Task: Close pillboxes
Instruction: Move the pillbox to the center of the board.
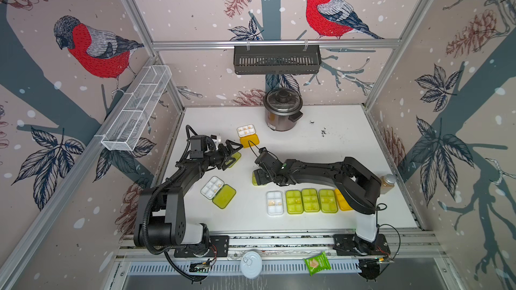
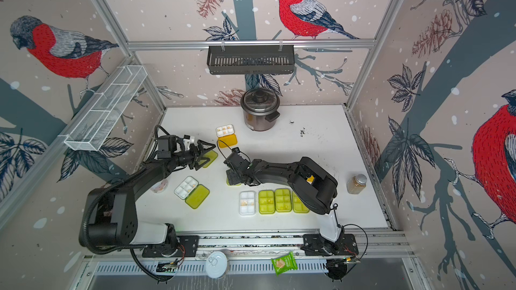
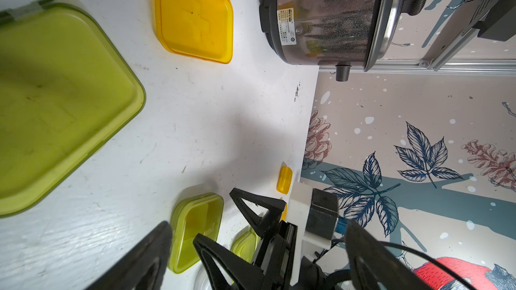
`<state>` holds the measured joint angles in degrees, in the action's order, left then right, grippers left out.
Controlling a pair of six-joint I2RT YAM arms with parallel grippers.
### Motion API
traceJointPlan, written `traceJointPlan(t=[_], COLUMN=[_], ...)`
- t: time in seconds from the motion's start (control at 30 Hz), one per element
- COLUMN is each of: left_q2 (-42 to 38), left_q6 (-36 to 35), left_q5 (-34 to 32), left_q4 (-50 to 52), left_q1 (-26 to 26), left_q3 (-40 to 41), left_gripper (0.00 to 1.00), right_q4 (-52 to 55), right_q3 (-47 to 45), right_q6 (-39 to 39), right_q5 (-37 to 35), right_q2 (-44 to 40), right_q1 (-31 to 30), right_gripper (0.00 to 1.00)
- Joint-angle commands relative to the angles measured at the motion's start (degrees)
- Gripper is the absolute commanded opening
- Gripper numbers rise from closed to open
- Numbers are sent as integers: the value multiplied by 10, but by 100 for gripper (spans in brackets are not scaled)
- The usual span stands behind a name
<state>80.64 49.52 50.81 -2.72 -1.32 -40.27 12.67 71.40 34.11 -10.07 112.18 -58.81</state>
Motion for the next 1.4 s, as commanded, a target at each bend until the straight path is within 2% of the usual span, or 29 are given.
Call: traceJointPlan(t=[0.0, 0.27, 0.4, 0.7, 0.9, 1.17, 1.37], left_q2=[-1, 2, 0, 2, 4, 4, 4], left_q6=[2, 1, 1, 2, 1, 0, 0], left_q5=[12, 16, 16, 17, 16, 16, 17], left_q4=[-23, -23, -24, -26, -24, -25, -25], left_q1=[-1, -1, -1, -2, -1, -1, -2], left_q3=[2, -2, -2, -1, -1, -1, -2], left_gripper=[95, 95, 95, 95, 95, 95, 95], right_q4=[42, 43, 63, 46, 25, 15, -1], right_q3=[17, 76, 84, 41, 5, -45, -143], right_q6=[10, 28, 34, 39, 38, 24, 7], right_q5=[-11, -5, -31, -51, -62, -80, -82], right_q2=[7, 46, 60, 42, 5, -50, -131], right_q1=[-9, -22, -27, -28, -19, 31, 101], right_gripper=[89, 92, 92, 75, 72, 72, 72])
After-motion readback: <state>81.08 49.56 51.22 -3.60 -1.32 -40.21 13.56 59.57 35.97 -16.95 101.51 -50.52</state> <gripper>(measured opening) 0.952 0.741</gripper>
